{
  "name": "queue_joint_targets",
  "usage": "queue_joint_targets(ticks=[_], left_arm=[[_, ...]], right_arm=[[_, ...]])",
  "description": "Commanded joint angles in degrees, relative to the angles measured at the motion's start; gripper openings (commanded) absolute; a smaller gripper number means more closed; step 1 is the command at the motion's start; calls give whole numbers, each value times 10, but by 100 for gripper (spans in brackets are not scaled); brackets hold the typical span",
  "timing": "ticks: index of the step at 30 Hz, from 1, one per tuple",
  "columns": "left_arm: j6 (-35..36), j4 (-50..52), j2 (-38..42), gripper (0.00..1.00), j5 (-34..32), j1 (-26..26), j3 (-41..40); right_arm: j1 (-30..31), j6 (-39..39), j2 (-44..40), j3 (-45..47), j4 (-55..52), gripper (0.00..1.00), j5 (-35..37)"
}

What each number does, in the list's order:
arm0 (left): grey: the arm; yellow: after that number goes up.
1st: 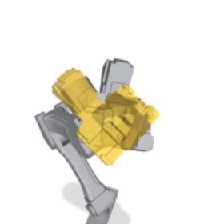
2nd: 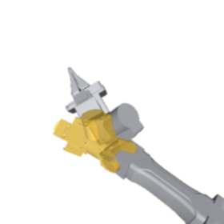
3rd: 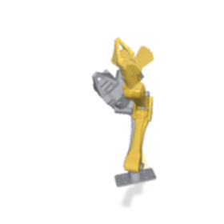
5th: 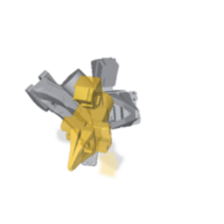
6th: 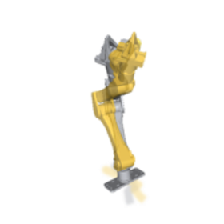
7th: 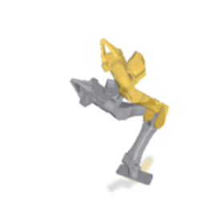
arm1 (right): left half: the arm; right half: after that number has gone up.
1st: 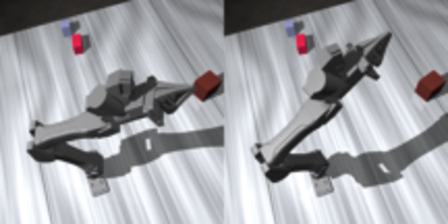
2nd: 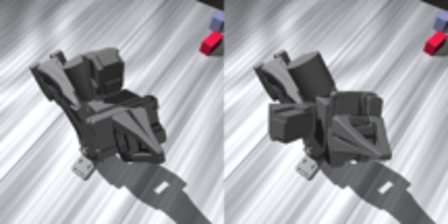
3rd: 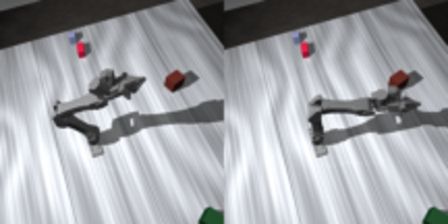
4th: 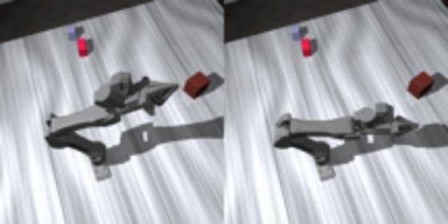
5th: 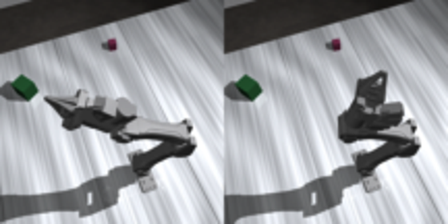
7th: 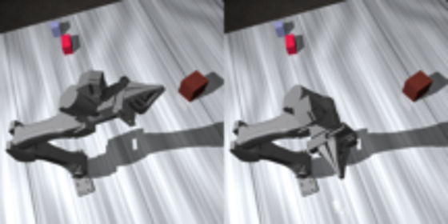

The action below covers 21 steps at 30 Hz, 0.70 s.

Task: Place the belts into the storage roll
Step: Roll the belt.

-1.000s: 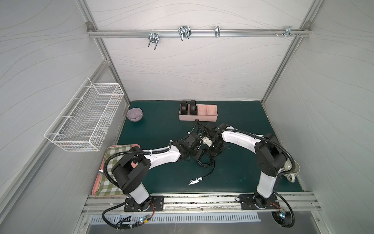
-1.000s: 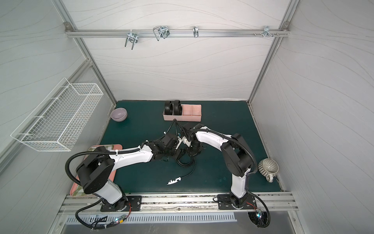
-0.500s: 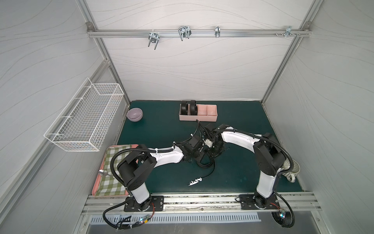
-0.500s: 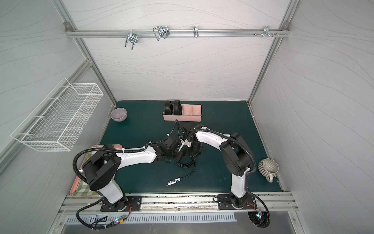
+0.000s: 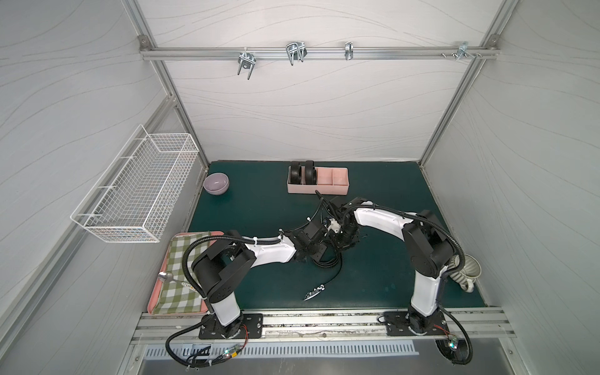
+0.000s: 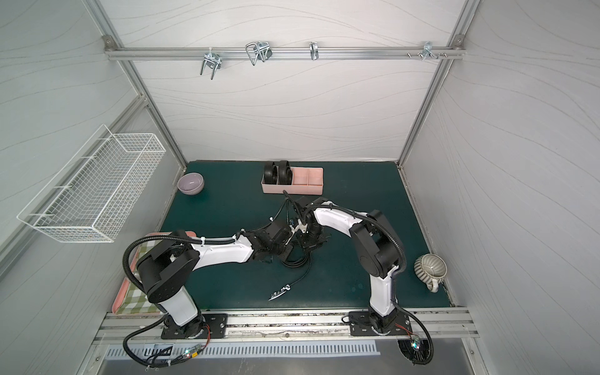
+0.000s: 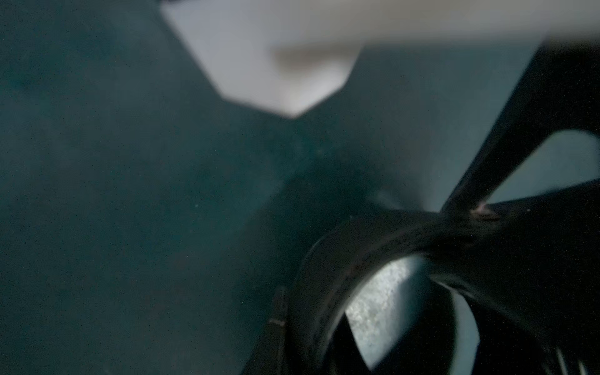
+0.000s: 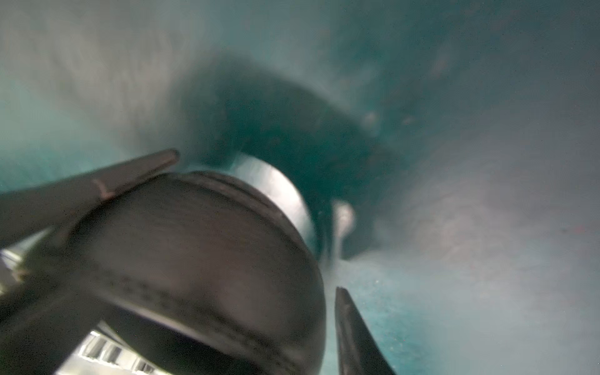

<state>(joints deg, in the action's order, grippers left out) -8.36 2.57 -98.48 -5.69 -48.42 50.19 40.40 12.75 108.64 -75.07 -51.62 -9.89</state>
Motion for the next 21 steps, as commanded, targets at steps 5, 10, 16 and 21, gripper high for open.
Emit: queue_joint_targets(ticks=[5,10,16,21], left_arm=[[-69,9,-11,8,-106,1,16],[-138,62,-12,7,-160,-6,37],[-190,109,-18,6,-193,-14,62],[-214,126,-25,7,-200,-14,72]], right_arm=[[-17,64,10,-15,-23,42,-37],[-1,96,21,-23,-28,46,-52],[23,126,31,-18,-27,48,-58],[28,161,27,2,9,50,-86]])
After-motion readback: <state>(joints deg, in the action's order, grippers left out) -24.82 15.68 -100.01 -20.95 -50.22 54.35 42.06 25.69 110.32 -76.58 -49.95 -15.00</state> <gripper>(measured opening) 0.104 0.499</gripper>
